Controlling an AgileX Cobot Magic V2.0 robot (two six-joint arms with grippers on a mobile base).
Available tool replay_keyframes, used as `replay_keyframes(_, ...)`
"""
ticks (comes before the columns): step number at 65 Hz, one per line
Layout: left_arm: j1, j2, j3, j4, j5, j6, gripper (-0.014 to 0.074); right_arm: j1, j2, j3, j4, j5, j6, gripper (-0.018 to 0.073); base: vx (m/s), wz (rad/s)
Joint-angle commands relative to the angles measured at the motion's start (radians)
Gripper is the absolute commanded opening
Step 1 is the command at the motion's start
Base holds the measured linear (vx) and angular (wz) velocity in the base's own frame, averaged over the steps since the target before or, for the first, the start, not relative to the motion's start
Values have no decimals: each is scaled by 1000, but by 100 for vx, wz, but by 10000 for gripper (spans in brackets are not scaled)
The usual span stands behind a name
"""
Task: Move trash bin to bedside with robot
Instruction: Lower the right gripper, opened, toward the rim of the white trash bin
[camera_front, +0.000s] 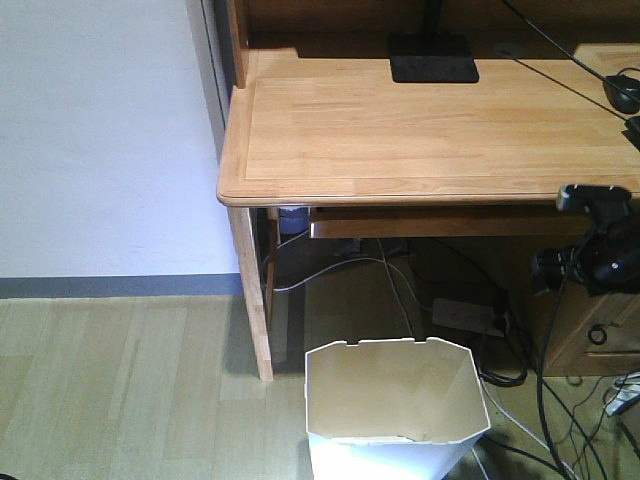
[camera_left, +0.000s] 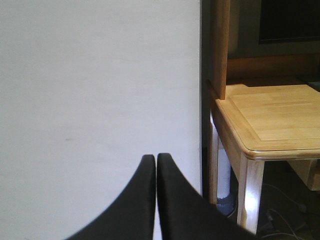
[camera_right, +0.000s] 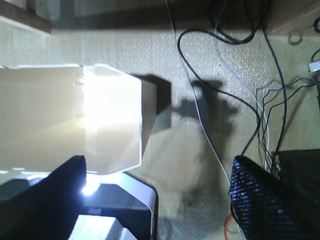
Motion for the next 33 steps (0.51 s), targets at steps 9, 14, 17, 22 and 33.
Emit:
replay_keyframes(9,-6,-5,-24,-2,-73,-4,-6,38,150,-66,23,-69,-62,557,0,0)
replay_keyframes(14,-6,-5,-24,-2,-73,-4,-6,66,210,-84,23,-107,-74,557,0,0)
replay_keyframes(17,-6,-5,-24,-2,-73,-4,-6,84,244,-95,23,-136,-84,557,0,0)
replay_keyframes(22,-6,-5,-24,-2,-73,-4,-6,114,303,-113,23,-183,-87,557,0,0)
replay_keyframes(33,-6,-5,-24,-2,-73,-4,-6,130,459,-205,38,-186,-87,557,0,0)
